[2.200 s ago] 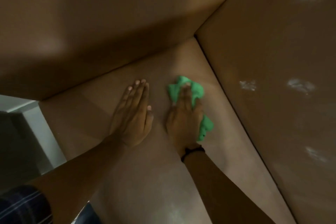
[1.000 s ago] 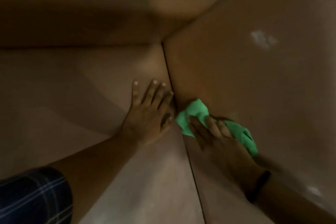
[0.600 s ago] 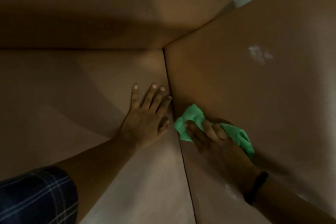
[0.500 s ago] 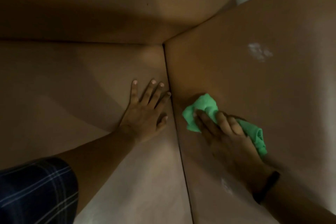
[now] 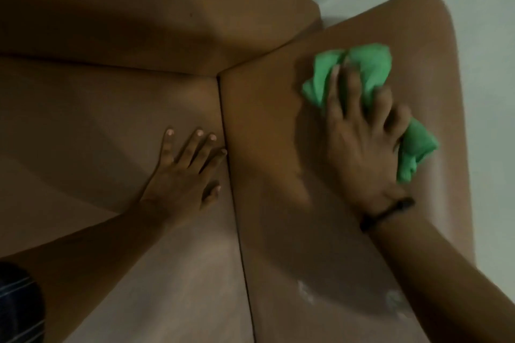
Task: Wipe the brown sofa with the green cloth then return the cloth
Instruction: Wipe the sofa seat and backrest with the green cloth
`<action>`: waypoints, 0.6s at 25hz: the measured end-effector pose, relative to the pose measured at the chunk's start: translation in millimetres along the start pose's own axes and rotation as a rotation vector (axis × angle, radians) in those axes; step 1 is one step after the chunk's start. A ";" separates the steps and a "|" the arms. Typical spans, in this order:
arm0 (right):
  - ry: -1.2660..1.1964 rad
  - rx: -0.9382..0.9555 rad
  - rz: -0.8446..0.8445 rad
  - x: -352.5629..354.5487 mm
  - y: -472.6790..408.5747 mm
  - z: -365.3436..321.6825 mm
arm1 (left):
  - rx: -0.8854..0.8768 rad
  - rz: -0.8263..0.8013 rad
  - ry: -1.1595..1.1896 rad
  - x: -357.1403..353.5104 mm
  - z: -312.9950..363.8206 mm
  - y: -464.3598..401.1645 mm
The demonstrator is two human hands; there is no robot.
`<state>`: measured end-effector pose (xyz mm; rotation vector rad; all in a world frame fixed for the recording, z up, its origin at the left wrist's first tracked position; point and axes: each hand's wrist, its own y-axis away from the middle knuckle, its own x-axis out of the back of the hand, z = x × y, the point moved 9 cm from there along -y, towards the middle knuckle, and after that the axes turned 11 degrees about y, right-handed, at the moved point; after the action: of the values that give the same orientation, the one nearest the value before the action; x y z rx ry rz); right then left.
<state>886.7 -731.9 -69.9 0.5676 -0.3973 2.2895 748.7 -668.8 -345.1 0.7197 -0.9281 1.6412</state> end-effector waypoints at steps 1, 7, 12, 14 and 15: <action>-0.019 -0.021 -0.047 0.2 -26.6 -11.7 | 0.002 0.002 0.003 -0.4 -1.4 -0.5; 0.067 0.382 -0.153 -0.8 39.7 -8.6 | 0.018 -0.041 0.028 13.8 1.9 3.0; 0.022 0.243 -0.150 -0.5 -21.9 -21.7 | -0.004 -0.023 0.043 13.4 1.5 3.8; 0.053 0.551 -0.224 -11.5 46.4 -57.7 | -0.011 -0.027 0.055 13.5 3.4 2.3; 0.081 0.627 -0.272 -11.2 85.0 -52.6 | -0.006 -0.036 0.054 14.6 4.1 3.1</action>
<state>817.8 -773.6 -130.2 0.7730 0.4349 2.1386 742.1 -665.4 -331.5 0.6807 -0.8770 1.6180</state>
